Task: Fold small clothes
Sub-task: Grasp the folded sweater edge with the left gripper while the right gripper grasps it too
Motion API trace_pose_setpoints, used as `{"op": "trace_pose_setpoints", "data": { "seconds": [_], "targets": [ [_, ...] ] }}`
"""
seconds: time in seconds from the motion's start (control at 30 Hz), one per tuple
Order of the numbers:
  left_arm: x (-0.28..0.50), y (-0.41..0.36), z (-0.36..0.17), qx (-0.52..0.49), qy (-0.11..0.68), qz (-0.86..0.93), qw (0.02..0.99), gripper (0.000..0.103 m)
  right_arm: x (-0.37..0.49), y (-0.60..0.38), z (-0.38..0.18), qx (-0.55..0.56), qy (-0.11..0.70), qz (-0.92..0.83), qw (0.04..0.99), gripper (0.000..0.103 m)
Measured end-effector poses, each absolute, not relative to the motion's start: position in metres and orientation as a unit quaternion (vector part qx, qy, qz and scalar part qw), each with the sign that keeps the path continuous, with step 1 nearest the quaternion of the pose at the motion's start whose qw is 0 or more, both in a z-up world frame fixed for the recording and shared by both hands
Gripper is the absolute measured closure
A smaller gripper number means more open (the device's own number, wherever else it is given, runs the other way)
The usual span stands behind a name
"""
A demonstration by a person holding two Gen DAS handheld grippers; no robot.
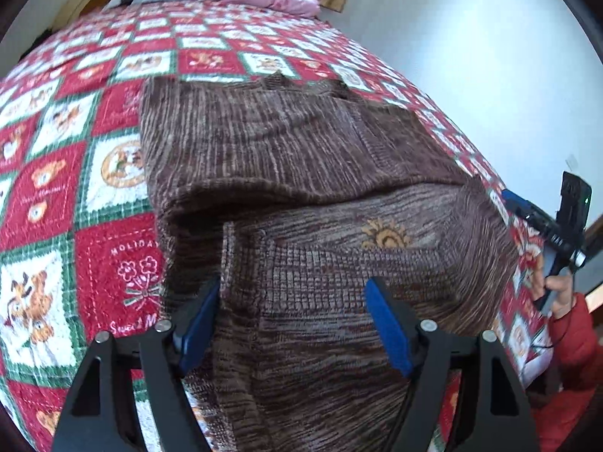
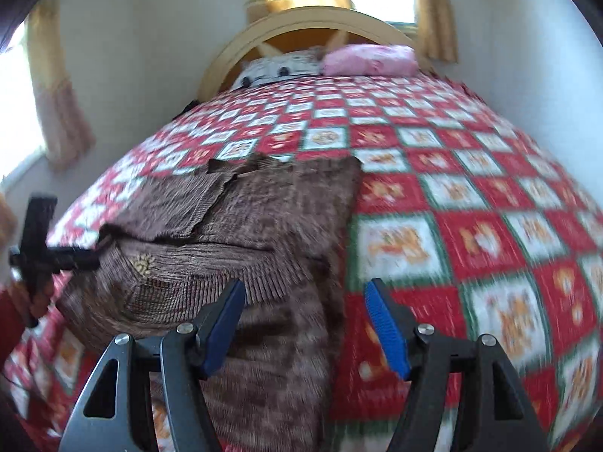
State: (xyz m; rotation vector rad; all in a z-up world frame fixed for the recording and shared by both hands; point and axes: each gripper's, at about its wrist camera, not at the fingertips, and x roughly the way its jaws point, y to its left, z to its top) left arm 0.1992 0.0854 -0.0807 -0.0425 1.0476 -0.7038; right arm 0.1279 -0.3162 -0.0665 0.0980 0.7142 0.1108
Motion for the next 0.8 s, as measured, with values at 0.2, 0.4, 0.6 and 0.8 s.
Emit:
{"op": "trace_pose_setpoints", "data": {
  "seconds": [0.2,0.4,0.6,0.8],
  "targets": [
    [0.196,0.074,-0.083,0.012,0.477,-0.315,0.820,0.027,0.162,-0.286,-0.087,-0.028,0.374,0.083,0.923,0.041],
    [0.189,0.075,-0.083,0.034,0.460,-0.297,0.836,0.064,0.167,-0.282,-0.096,-0.021,0.401,0.077,0.913,0.087],
    [0.186,0.089,-0.083,-0.012,0.461,-0.277,0.843,0.090,0.153,-0.288,-0.082,0.020,0.383,0.071,0.921,0.097],
    [0.164,0.100,-0.051,-0.044,0.401,-0.259,0.878,0.090,0.132,-0.297,-0.045,0.058,0.334,0.070,0.938,0.097]
  ]
}}
